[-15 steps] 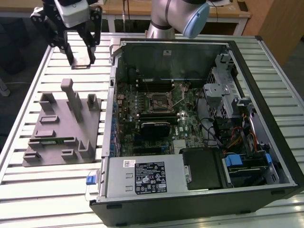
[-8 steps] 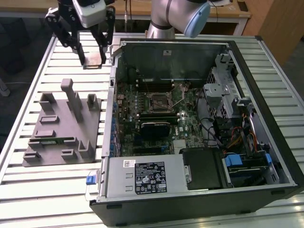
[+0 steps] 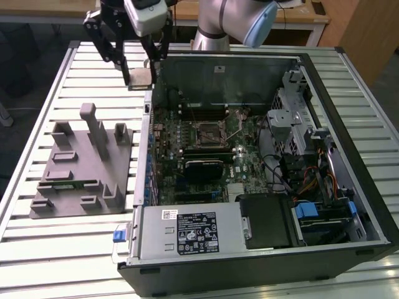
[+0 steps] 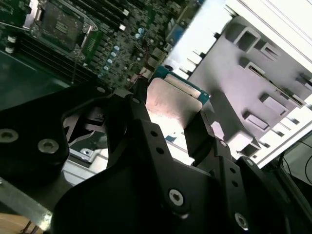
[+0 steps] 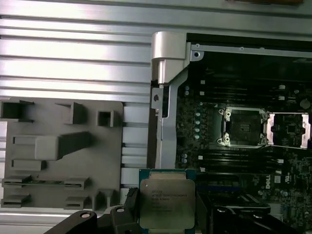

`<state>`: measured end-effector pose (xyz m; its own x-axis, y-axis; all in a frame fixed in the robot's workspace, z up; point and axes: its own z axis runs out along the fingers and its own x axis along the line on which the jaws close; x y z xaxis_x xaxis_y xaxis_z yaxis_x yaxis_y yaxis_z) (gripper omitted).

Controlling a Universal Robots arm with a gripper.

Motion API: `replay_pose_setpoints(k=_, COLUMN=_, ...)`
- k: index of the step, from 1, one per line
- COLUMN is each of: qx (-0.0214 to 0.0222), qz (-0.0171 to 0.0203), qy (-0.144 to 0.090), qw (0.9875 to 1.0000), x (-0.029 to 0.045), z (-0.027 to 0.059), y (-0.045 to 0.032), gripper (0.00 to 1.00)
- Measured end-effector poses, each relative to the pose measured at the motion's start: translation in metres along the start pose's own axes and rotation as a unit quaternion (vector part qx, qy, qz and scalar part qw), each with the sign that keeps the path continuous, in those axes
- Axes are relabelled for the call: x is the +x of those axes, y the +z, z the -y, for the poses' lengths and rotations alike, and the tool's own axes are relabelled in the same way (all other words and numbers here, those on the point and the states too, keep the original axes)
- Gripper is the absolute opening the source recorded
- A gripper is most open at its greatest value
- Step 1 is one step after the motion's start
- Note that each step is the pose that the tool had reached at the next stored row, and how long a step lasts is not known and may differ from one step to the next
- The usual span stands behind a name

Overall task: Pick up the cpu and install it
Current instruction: 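Pick up the cpu and move it towards the insertion slot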

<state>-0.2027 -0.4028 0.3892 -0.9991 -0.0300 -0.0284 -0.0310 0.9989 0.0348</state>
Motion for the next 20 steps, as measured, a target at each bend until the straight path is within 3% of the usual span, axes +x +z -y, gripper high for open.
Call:
replay_pose_setpoints(k=8, qx=0.0, qz=-0.0001, qy=0.0, qw=1.0, x=-0.0358, z=0.0011, y=0.001, gripper=0.55)
replay_pose_setpoints(k=20, qx=0.0, qz=-0.0001, qy=0.0, qw=1.0, x=-0.0837, z=0.0026, y=0.0023, gripper=0.55)
